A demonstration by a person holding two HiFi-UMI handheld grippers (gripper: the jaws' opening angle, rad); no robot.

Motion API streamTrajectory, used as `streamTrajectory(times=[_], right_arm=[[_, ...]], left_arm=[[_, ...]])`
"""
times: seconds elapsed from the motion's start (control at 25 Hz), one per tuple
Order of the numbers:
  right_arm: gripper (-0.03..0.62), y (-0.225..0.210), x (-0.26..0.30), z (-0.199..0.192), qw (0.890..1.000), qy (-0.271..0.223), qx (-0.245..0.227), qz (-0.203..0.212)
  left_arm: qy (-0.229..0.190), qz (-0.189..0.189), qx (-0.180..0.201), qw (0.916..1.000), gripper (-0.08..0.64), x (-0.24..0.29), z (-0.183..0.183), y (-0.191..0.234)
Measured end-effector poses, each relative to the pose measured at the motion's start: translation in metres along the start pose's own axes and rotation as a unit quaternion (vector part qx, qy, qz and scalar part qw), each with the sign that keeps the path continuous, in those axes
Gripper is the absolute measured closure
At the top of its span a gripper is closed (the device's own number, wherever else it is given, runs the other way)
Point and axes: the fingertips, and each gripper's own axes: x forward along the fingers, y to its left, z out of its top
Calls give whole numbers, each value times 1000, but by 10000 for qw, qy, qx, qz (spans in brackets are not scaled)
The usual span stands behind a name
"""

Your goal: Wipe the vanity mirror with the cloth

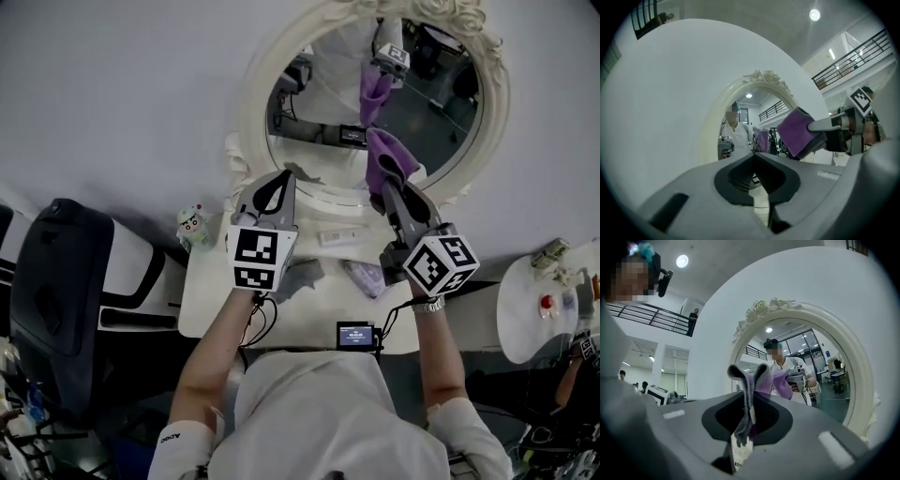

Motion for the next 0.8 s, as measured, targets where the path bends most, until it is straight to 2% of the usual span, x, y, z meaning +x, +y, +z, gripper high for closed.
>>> streamTrajectory(times=[0.28,0.44,0.6,0.8], right_arm=[[546,12,53,62,9995,-259,-31,189],[546,28,79,93,9983,-397,-64,414],[546,41,100,120,9971,-580,-180,459],[546,48,117,144,9961,-723,-48,508]], left_arm=[[-209,99,107,9997,557,-7,34,12],[-406,-16,-31,9992,557,-21,57,13],[-486,-40,81,9988,555,-35,69,12],[-587,6,180,9981,555,-51,78,11]])
